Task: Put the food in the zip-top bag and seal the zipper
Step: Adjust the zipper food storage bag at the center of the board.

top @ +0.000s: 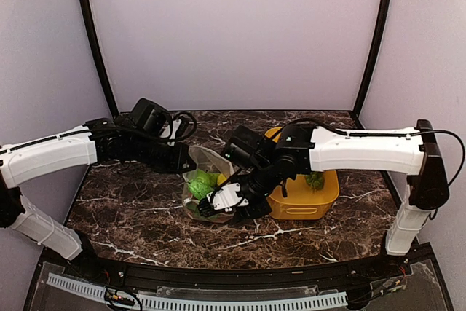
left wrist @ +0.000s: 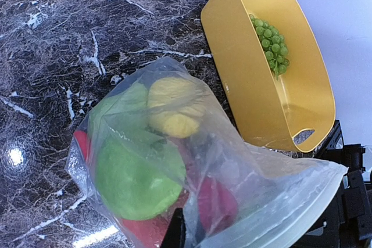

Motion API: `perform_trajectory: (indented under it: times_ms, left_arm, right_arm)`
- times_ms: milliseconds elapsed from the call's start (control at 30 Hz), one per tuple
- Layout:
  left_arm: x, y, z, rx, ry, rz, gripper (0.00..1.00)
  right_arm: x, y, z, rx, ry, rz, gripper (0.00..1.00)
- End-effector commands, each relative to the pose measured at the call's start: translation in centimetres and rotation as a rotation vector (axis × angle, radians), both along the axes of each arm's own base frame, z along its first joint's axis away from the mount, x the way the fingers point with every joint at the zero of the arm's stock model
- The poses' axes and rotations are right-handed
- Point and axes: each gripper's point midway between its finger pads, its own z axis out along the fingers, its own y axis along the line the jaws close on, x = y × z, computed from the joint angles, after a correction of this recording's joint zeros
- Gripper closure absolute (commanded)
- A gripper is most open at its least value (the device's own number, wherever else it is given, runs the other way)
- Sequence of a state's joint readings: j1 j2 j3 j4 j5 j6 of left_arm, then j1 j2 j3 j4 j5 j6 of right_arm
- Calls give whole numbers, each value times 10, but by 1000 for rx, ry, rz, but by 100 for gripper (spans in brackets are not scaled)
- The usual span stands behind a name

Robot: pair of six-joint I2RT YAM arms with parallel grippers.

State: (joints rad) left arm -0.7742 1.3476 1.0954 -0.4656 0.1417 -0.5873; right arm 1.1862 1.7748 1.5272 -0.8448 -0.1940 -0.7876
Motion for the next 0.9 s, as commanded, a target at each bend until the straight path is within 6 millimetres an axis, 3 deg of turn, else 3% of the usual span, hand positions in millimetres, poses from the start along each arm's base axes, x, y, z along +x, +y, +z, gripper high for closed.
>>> perform_trajectory:
  times_ms: [0, 133, 233, 400, 500, 600, 633, 700, 733, 867]
  left_arm:
    - [1, -2, 7, -10, -9, -6, 99]
    - [1, -2, 7, -9, -9, -6, 99]
    - [1, -2, 10, -5, -11, -12, 99]
    - [3, -1, 20, 15, -24, -20, 99]
    - [1, -1, 48, 15, -16, -22, 99]
    - [-6, 5, 76, 4, -33, -6, 99]
    - [-6, 6, 76, -3, -42, -2, 99]
    - [-10, 9, 66, 24, -39, -27, 99]
    - [-14, 16, 48, 97, 13, -29, 99]
    - [-10, 21, 44, 213, 48, -34, 99]
  right_arm:
    - [-8, 3, -16, -32, -29, 18, 66]
    - [4, 10, -14, -27, -85, -23, 88]
    - [13, 18, 10, 28, -135, -39, 100]
    - [23, 34, 74, 167, -214, -48, 100]
    - [19, 37, 104, 243, -212, -40, 100]
    - [18, 33, 100, 240, -200, -48, 100]
    - [19, 32, 96, 231, -196, -52, 100]
    - [23, 30, 84, 205, -196, -64, 100]
    - [27, 29, 84, 201, -205, -80, 100]
    - [34, 30, 104, 264, -171, -110, 100]
